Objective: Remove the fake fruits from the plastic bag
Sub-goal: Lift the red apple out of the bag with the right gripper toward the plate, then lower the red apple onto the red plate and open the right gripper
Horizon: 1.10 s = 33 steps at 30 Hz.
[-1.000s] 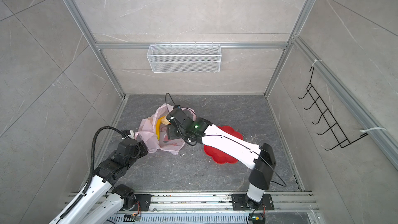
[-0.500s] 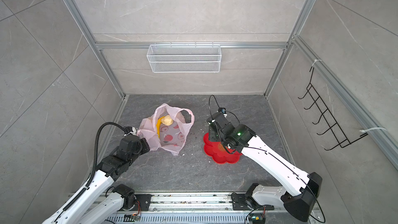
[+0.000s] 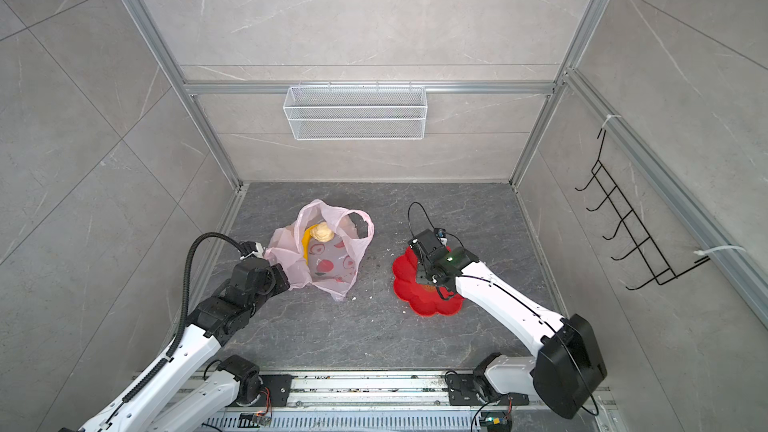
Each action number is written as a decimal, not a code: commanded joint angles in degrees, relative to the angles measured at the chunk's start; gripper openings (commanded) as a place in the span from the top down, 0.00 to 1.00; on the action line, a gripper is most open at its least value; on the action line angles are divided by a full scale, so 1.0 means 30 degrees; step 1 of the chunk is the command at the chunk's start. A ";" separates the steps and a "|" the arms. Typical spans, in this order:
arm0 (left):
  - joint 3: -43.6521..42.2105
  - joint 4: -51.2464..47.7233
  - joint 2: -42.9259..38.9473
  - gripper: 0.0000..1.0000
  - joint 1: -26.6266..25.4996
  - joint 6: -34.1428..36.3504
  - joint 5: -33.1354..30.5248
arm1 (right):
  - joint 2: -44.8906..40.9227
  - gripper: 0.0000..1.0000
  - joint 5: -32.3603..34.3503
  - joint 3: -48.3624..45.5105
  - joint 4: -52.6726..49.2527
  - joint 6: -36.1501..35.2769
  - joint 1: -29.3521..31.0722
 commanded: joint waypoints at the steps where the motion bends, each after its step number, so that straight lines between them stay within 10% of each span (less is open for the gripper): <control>1: 0.0811 0.0198 -0.0173 1.00 -0.0056 0.0399 -0.0666 | 0.1076 0.64 -0.0665 -0.0478 0.1584 -0.0102 -0.0284; 16: 0.0617 -0.0303 -0.0748 1.00 -0.0076 0.0199 -0.0821 | 0.4118 0.60 -0.1503 -0.1288 0.3514 -0.0199 -0.0925; 33: 0.0444 -0.0665 -0.1070 1.00 -0.0081 0.0191 -0.0903 | 0.4915 0.31 -0.1597 -0.0974 0.3479 -0.0171 -0.0962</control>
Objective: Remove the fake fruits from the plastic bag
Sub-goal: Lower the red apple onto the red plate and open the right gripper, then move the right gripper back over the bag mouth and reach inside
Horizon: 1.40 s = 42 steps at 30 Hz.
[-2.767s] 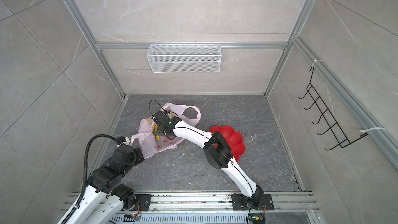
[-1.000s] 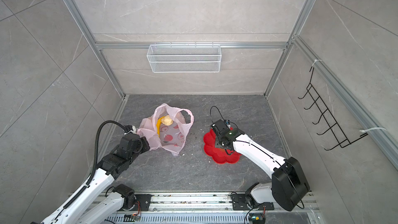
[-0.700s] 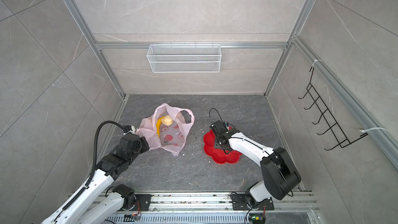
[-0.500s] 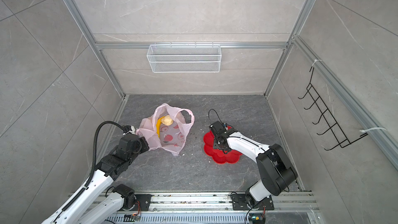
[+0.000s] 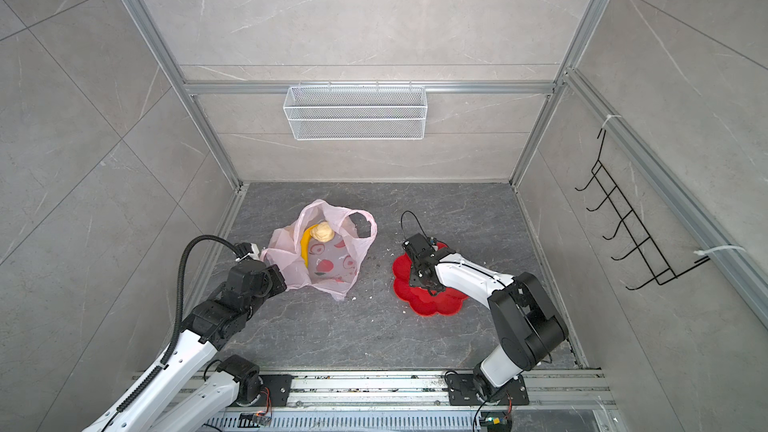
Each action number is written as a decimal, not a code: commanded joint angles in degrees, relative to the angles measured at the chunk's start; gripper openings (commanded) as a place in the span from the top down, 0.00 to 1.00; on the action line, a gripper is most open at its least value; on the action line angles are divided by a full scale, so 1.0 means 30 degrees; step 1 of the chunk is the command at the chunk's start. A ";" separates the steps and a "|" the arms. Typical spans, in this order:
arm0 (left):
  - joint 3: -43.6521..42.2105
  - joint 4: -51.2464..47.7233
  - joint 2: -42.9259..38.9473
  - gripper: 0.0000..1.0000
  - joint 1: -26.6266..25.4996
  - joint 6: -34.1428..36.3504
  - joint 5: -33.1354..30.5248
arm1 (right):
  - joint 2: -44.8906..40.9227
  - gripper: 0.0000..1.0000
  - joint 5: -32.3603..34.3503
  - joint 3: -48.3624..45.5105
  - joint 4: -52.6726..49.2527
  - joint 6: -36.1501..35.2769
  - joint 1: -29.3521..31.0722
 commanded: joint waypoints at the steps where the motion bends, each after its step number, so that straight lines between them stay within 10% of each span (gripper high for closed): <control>1: 0.0410 -0.0154 -0.0282 1.00 -0.0075 0.0166 -0.0500 | 0.0355 0.30 -0.0099 0.0131 -0.0428 -0.0164 -0.0073; 20: 0.0520 -0.0650 -0.0726 1.00 -0.0057 0.0221 -0.0500 | -0.4756 0.23 -0.0641 0.1011 -0.3313 -0.0531 0.0352; 28: 0.0660 -0.1272 -0.0505 1.00 -0.0059 0.0305 -0.0559 | -0.6365 0.26 0.2251 0.4539 -0.5689 -0.0995 0.4472; 42: 0.0030 -0.3538 -0.2282 1.00 -0.0059 -0.0325 -0.0851 | 0.2204 0.29 -0.0059 1.4112 -0.2131 -0.2076 0.9330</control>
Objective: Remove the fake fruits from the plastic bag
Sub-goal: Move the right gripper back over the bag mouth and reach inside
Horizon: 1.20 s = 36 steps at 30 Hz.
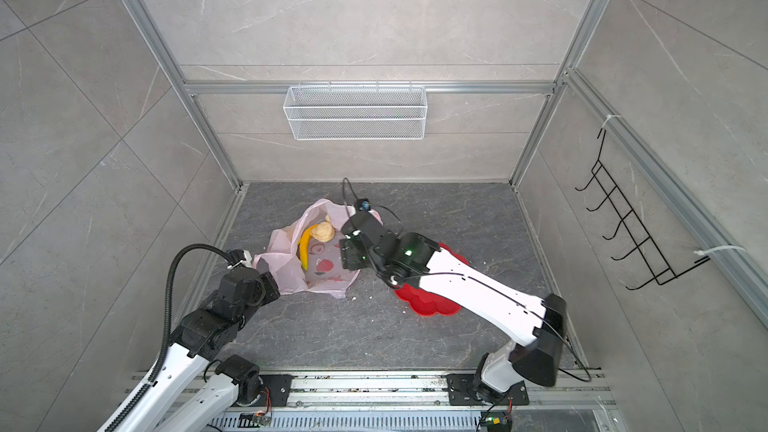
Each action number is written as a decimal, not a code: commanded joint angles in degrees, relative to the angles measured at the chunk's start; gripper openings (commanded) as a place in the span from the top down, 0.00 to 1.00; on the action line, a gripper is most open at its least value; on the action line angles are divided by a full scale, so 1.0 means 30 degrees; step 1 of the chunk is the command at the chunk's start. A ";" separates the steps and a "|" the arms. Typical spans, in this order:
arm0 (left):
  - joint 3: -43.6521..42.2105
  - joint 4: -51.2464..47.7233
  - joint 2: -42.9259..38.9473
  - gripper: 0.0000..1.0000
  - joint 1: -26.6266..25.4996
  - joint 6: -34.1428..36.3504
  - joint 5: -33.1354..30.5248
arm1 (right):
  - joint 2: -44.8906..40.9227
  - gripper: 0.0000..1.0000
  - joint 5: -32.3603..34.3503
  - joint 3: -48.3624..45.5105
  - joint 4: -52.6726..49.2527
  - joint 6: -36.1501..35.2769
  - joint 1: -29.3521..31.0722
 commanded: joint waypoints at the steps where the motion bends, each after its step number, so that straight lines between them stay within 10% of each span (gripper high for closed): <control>1: 0.0038 -0.1235 -0.0345 1.00 -0.0059 -0.0295 -0.0547 | 0.2730 0.29 -0.1503 0.1442 0.1122 -0.0289 0.0328; 19: 0.0734 -0.5674 -0.0393 1.00 -0.0083 -0.2435 -0.1951 | 1.2506 0.30 -0.3294 0.7361 0.2766 0.0614 -0.0277; 36: 0.0412 -0.2926 -0.0643 1.00 -0.0056 -0.1309 -0.0908 | 1.6265 0.21 0.0046 1.0795 0.3643 0.1879 -0.1558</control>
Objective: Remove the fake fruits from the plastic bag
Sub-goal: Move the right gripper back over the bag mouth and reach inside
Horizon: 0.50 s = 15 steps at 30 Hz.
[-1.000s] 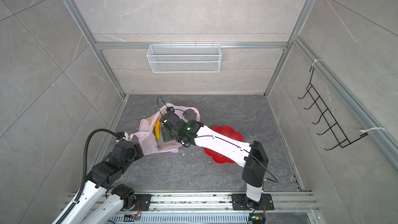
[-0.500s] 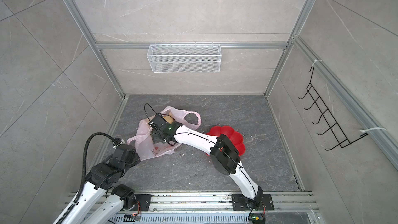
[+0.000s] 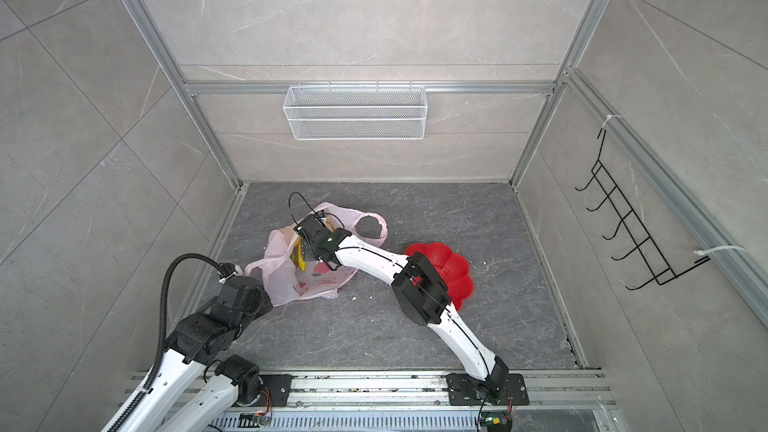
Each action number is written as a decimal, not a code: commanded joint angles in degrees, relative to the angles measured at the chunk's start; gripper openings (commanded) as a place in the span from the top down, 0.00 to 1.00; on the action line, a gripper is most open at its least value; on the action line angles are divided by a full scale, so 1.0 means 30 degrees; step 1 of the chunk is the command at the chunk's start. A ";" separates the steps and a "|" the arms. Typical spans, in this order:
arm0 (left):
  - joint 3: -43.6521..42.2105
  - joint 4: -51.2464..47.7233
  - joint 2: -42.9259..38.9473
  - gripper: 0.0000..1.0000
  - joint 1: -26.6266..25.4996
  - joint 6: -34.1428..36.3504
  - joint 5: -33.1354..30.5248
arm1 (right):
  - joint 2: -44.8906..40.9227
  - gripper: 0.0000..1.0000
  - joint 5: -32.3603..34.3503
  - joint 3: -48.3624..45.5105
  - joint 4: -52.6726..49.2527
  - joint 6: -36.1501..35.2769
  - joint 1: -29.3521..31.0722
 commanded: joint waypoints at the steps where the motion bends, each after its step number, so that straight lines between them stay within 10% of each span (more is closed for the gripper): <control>1: 0.0365 0.1023 -0.0278 1.00 -0.0068 0.0626 0.0395 | 0.1157 0.20 0.1197 0.1483 -0.0014 0.0572 -0.0193; 15: 0.0020 0.1429 -0.1239 1.00 -0.0059 0.1128 0.0912 | 0.5275 0.06 0.2247 0.8786 -0.4776 0.2419 -0.0859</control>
